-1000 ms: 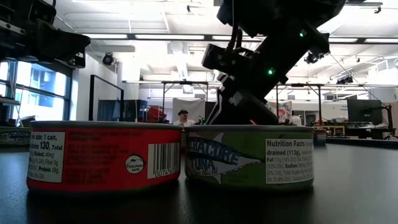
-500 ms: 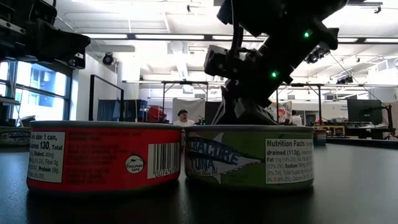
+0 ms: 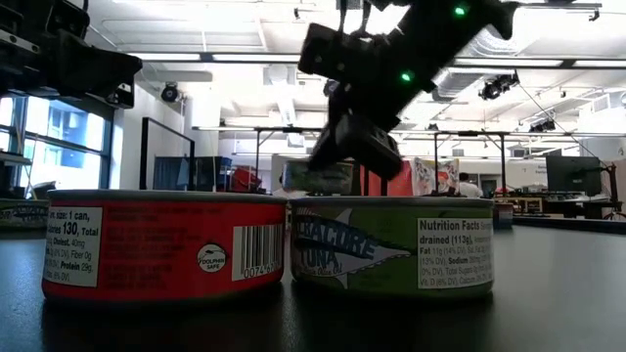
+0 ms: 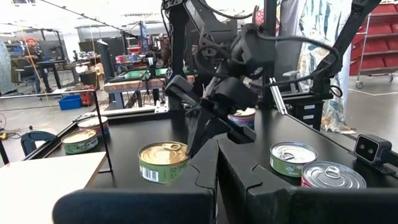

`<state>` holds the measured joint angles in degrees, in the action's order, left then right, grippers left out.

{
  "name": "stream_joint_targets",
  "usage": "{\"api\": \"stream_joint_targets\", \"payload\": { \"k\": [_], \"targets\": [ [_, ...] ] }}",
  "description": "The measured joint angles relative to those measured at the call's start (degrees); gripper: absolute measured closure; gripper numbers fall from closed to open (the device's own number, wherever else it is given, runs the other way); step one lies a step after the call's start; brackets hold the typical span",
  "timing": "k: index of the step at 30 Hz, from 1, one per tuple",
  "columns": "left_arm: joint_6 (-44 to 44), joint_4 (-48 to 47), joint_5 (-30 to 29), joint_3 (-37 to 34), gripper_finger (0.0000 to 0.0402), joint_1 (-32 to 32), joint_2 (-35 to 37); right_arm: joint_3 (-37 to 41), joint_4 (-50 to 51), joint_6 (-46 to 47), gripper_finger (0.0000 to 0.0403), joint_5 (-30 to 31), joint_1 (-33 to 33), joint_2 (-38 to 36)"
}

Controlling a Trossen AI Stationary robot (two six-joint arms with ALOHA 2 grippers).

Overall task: Stack canned seafood by type on shelf
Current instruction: Put the green tuna can on the shelf

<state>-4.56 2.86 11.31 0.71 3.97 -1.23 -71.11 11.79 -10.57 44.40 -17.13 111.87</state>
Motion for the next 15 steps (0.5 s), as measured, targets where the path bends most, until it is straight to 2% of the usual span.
{"api": "stream_joint_targets", "payload": {
  "k": [8,15],
  "targets": [
    [0.03,-0.01,0.01,0.0,0.0402,0.02,0.01,-5.21,-0.13,-5.87,0.0403,-1.25,7.6,-0.09],
    [1.53,0.0,0.0,0.0,0.0402,0.0,0.01,-7.3,-0.24,-2.85,0.0403,-11.51,18.72,-0.11]
  ]
}}
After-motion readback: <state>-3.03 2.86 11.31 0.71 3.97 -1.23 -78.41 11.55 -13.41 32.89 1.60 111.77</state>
